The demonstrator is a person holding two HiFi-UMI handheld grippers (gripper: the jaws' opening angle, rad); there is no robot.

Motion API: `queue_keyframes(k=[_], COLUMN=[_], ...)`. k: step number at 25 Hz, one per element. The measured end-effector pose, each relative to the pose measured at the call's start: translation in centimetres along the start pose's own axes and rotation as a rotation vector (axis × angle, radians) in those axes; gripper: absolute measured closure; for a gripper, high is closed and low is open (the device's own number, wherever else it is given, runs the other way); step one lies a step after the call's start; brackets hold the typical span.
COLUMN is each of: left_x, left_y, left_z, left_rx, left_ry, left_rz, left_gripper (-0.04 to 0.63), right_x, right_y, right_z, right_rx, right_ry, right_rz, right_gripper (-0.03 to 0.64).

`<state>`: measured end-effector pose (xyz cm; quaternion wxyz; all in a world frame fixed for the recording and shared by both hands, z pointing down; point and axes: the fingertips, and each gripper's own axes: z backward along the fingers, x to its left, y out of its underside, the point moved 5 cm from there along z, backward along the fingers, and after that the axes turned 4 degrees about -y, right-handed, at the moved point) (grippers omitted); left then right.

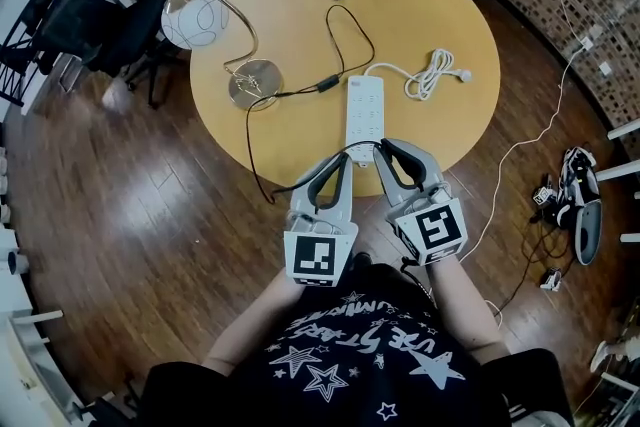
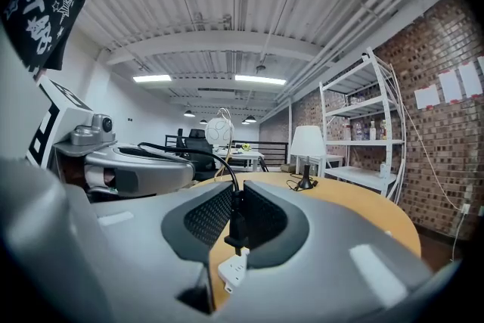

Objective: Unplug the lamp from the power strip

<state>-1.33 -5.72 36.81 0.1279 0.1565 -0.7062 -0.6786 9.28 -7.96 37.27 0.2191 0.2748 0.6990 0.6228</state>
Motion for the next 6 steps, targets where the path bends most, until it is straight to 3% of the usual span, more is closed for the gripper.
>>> queue_keyframes(k=[6], left_x=[0.65], left_y=[0.34], left_z=[-0.44], left_rx=[0.013], left_ry=[-0.003], left_rz=[0.012], left_gripper=[0.592], right_x=[0.04], right_y=[0.83], right_z=[-0.4], right_rx=[0.009], right_ry=[-0.01], right_rz=[-0.004], right_gripper=[0.572])
